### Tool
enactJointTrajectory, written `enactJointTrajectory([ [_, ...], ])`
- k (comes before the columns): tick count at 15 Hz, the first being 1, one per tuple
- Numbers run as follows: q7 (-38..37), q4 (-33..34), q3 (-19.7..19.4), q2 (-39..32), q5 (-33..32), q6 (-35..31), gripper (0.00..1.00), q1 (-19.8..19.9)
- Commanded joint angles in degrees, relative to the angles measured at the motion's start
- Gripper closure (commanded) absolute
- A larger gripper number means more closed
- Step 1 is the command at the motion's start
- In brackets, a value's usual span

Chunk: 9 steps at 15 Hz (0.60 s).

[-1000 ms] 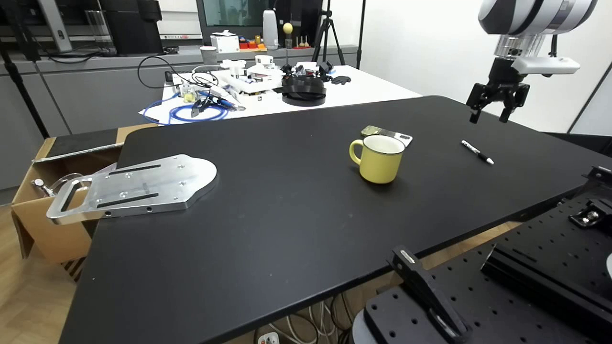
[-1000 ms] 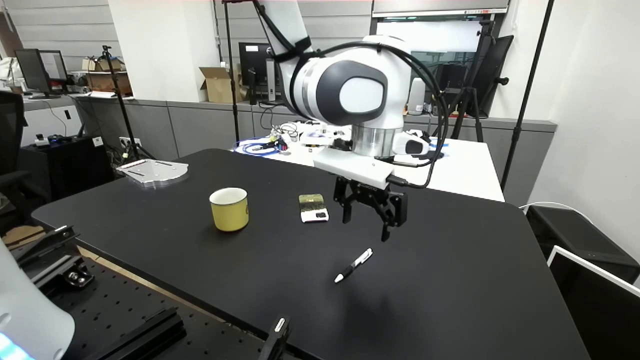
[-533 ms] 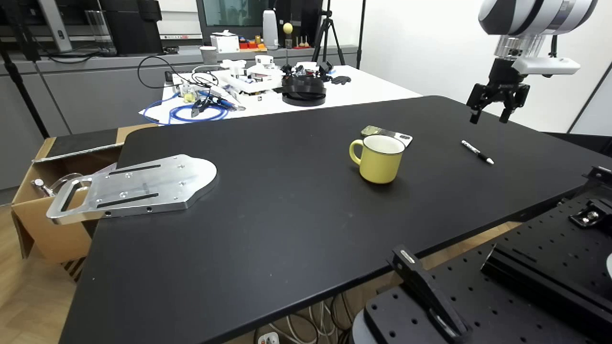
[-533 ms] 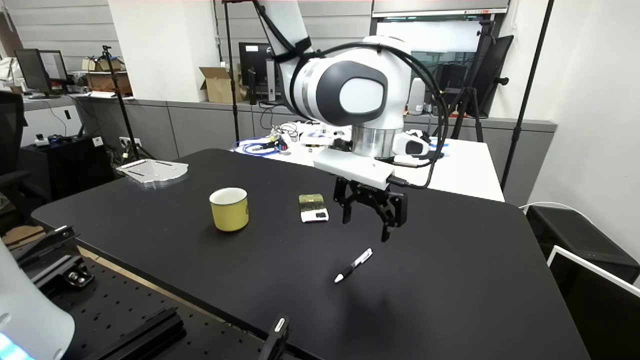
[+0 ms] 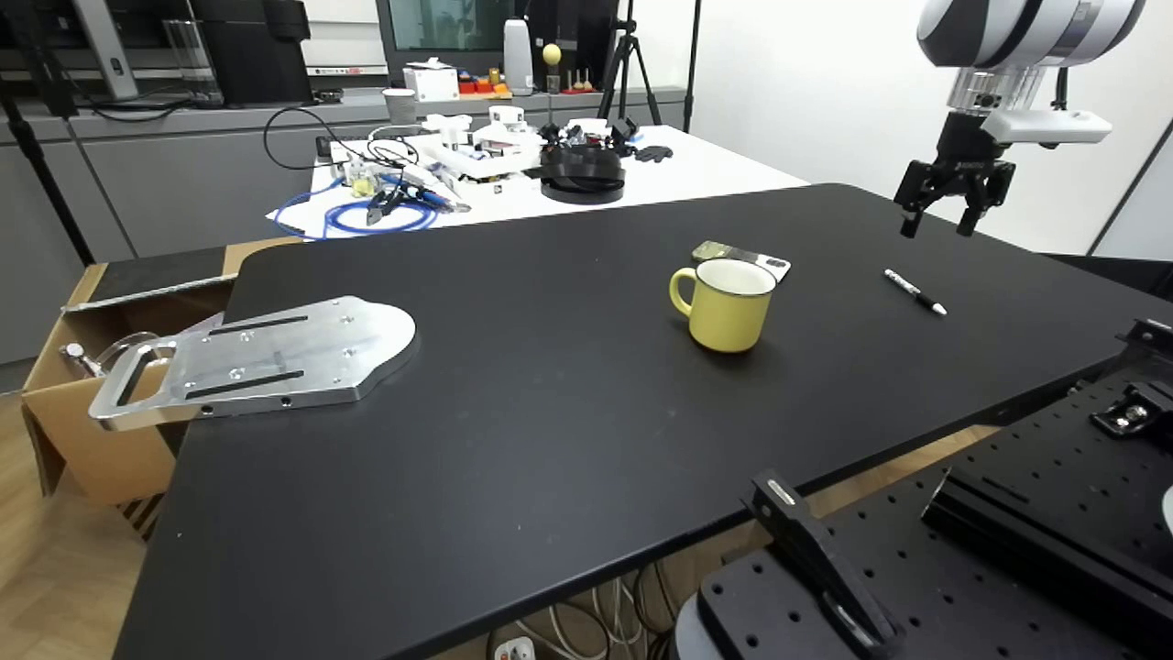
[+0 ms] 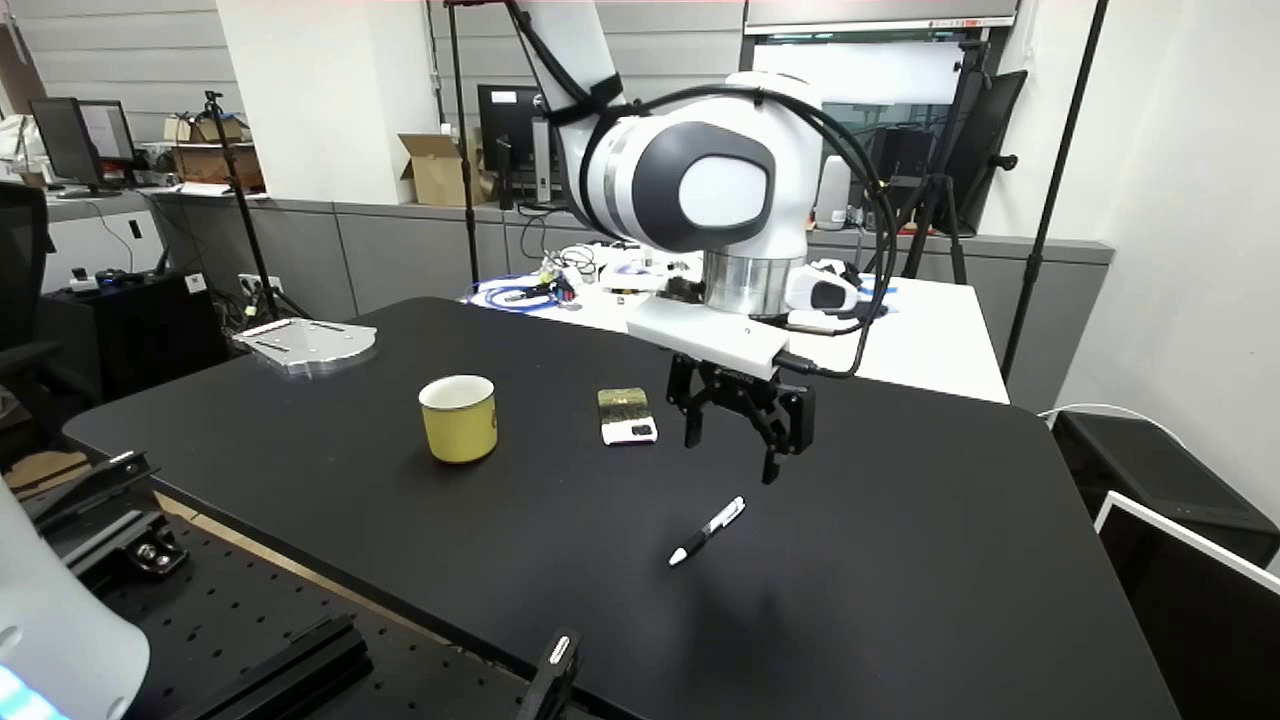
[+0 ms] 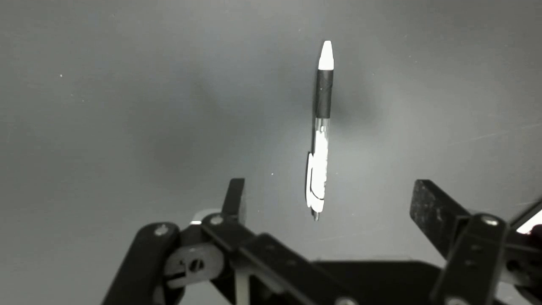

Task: Put the pen in the cup

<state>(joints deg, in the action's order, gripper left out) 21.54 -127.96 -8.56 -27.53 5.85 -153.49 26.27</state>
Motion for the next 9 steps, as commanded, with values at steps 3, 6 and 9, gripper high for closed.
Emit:
enactJointTrajectory([
  [3, -0.2, 0.0, 0.0, 0.1, -0.3, 0.8, 0.0, 0.1],
  [6, -0.2, 0.0, 0.0, 0.1, -0.3, 1.0, 0.0, 0.1],
  [9, -0.2, 0.0, 0.0, 0.1, -0.3, 1.1, 0.0, 0.1],
])
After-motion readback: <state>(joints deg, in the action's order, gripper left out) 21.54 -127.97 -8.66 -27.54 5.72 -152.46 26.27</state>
